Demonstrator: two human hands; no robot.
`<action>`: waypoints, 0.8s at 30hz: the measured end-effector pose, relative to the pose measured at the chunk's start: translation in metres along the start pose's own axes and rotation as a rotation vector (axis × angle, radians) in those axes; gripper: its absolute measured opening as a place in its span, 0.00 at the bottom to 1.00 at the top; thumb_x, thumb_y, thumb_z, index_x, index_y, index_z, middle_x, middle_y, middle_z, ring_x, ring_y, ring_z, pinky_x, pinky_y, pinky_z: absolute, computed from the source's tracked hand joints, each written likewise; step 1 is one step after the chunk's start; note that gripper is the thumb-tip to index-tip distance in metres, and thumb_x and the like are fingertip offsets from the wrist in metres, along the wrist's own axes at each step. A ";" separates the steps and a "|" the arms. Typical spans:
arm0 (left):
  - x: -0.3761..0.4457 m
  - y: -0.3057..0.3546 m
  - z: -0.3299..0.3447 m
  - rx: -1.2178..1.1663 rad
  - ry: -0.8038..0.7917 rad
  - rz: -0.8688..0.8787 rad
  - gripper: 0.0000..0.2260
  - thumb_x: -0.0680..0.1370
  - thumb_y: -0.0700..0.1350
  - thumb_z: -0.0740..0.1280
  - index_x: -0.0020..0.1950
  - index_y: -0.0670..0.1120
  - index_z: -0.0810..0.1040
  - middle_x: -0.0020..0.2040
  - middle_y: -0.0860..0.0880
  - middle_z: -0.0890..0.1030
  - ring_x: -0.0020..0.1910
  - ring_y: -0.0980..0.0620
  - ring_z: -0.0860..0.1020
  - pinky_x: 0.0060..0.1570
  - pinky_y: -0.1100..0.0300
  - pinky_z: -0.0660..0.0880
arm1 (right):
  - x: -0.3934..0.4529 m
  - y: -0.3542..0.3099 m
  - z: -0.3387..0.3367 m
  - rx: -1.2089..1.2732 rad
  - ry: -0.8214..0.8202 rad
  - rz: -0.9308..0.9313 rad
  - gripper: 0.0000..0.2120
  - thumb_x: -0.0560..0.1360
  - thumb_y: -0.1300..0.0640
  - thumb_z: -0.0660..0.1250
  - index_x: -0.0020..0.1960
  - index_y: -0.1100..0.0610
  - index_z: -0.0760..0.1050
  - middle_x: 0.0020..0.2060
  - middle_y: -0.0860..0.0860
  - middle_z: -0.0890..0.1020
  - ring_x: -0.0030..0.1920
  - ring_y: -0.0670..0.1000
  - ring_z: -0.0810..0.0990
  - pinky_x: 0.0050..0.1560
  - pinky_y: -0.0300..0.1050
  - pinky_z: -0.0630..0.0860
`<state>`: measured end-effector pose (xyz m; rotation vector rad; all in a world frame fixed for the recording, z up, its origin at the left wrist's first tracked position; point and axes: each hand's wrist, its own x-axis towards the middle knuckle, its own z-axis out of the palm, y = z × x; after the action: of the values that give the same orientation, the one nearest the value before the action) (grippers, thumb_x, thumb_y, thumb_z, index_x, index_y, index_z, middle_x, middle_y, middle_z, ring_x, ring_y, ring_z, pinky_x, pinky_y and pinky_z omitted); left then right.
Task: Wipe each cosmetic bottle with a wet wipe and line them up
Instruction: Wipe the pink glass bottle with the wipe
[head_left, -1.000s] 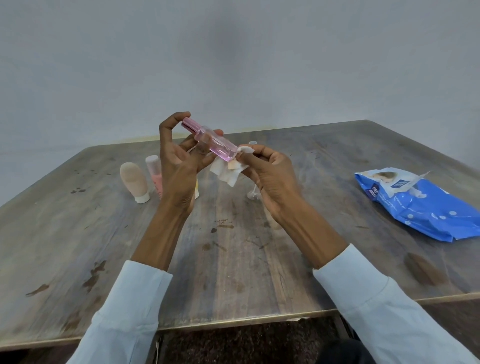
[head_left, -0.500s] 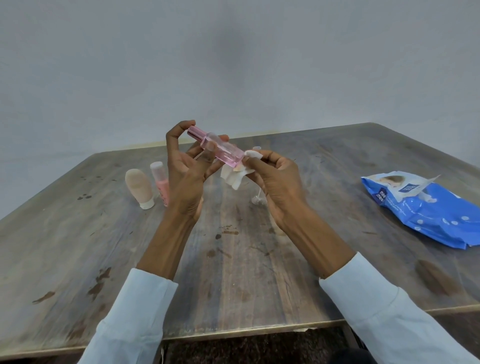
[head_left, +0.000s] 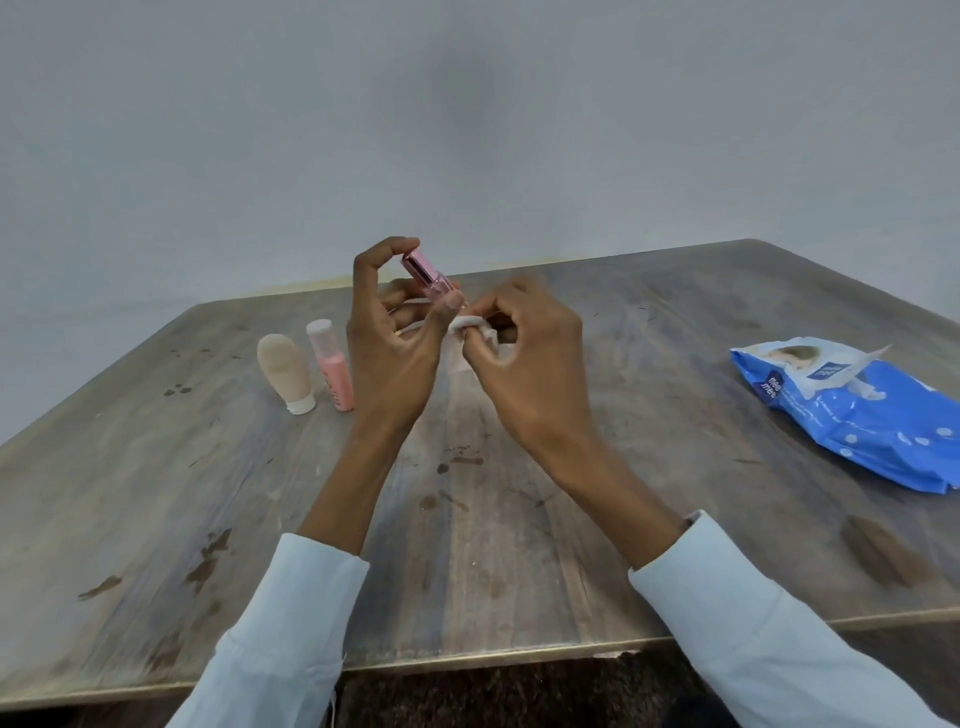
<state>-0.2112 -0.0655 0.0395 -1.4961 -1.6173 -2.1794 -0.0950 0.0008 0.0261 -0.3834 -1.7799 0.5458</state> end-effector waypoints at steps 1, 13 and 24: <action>0.001 -0.001 -0.002 -0.013 0.024 -0.005 0.23 0.82 0.41 0.75 0.74 0.45 0.70 0.52 0.49 0.87 0.52 0.47 0.88 0.57 0.46 0.85 | -0.001 0.002 0.002 -0.029 -0.018 0.001 0.02 0.77 0.63 0.75 0.46 0.57 0.85 0.43 0.47 0.81 0.42 0.48 0.81 0.44 0.52 0.81; 0.006 -0.006 -0.006 -0.337 -0.250 -0.281 0.24 0.86 0.35 0.60 0.79 0.53 0.71 0.46 0.50 0.86 0.43 0.52 0.84 0.42 0.60 0.79 | 0.003 -0.007 -0.005 0.021 -0.018 -0.101 0.06 0.77 0.66 0.76 0.47 0.57 0.86 0.44 0.48 0.82 0.45 0.45 0.82 0.46 0.41 0.81; 0.004 -0.007 -0.007 -0.388 -0.431 -0.313 0.25 0.86 0.32 0.57 0.81 0.52 0.70 0.48 0.44 0.85 0.45 0.53 0.83 0.44 0.61 0.80 | 0.004 -0.005 -0.010 -0.132 0.045 -0.208 0.05 0.77 0.68 0.74 0.51 0.60 0.86 0.47 0.51 0.82 0.45 0.46 0.81 0.47 0.40 0.79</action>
<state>-0.2216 -0.0655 0.0373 -2.0633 -1.7087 -2.5961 -0.0860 0.0001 0.0342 -0.2938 -1.7922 0.2717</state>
